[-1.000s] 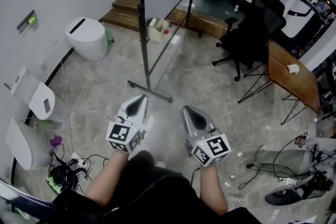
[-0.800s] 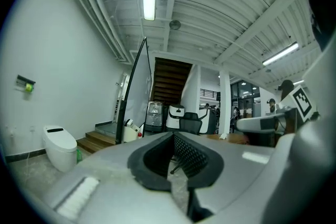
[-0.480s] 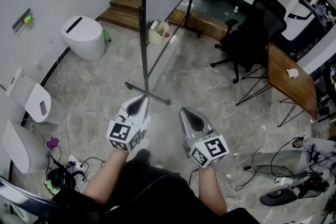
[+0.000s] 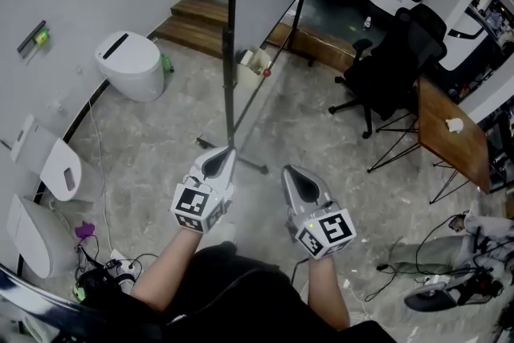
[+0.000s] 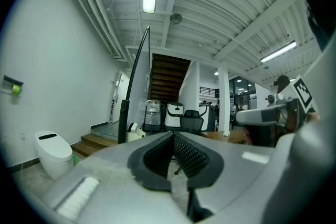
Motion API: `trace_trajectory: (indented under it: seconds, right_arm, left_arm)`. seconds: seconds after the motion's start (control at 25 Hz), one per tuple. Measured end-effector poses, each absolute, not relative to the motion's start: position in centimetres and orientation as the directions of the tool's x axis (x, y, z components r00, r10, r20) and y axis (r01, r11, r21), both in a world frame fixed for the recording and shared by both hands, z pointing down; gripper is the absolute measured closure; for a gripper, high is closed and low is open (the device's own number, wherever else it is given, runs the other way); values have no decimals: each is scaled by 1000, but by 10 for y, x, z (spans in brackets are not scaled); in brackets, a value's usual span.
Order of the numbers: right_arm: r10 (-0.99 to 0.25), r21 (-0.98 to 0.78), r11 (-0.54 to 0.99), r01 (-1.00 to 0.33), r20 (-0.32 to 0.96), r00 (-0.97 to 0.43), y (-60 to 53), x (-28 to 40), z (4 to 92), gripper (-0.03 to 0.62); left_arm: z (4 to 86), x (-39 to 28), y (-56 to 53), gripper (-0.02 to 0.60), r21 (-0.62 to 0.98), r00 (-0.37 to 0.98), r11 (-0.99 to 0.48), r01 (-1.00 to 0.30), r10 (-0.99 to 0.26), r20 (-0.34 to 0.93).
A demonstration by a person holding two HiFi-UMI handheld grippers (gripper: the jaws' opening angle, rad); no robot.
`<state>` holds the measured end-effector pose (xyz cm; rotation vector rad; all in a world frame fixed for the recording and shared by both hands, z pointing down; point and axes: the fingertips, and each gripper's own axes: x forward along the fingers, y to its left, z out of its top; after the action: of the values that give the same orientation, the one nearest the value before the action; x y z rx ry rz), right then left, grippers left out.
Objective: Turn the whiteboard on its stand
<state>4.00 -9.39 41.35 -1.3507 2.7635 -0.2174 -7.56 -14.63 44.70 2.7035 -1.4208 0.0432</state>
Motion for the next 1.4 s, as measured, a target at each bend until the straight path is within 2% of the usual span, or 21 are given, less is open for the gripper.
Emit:
trace_trajectory:
  seconds: [0.6,1.04,1.4]
  right_arm:
    - [-844,-141,531,-835,3,-537,-179,7,405,585]
    - [-868,-152,487,-860,27,-497,-196,12,411,585]
    - [-858,-146,508,-849,0,-513,-215,24,402,585]
  left_arm:
    - [444,-101,-241,577,82,648,-644,-761,-760,50]
    - [448,-110,-280,577,55,645,-643,-764,-763,41]
    - [438,-96,-306,581,73,641,-637,-767,-767,39]
